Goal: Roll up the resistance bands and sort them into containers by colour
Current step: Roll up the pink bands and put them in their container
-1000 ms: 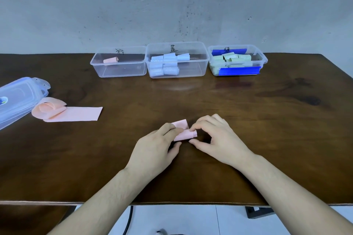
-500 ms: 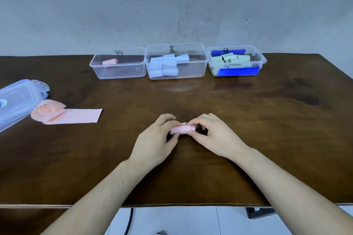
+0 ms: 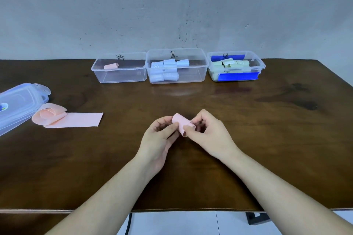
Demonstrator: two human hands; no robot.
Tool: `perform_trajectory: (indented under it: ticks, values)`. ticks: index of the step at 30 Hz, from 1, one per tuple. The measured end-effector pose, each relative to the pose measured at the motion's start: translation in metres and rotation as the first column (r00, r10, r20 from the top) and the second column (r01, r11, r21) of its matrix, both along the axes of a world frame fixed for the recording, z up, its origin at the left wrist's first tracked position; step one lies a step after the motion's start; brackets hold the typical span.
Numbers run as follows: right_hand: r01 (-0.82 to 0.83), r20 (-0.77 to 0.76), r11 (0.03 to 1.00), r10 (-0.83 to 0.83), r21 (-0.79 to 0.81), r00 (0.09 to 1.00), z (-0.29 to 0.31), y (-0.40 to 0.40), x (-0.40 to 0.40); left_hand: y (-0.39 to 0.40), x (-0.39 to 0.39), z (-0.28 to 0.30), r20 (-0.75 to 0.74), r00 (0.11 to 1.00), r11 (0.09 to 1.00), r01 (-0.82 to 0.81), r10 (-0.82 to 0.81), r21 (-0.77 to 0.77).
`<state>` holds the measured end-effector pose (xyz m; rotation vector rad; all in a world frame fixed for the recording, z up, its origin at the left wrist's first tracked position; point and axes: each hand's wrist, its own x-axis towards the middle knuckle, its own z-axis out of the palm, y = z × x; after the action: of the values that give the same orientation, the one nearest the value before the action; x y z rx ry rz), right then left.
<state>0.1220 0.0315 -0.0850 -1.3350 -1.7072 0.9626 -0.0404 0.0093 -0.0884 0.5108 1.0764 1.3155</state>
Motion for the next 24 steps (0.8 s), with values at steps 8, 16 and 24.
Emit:
perform_trajectory:
  ticks: [8,16,24]
  values:
    - [0.018,0.090,0.996,-0.026,0.091,0.996,0.003,-0.006,-0.019,0.003,-0.001,0.010,-0.007,0.995,0.993,-0.101,0.101,-0.066]
    - [-0.001,0.158,0.991,-0.020,0.137,0.987,0.001,0.005,-0.038,0.007,-0.016,0.013,0.086,0.994,0.997,-0.066,0.068,-0.036]
    - [-0.241,0.300,0.962,0.194,0.128,0.934,0.003,0.028,-0.046,0.017,-0.050,0.016,-0.135,0.981,0.990,0.140,-0.140,-0.013]
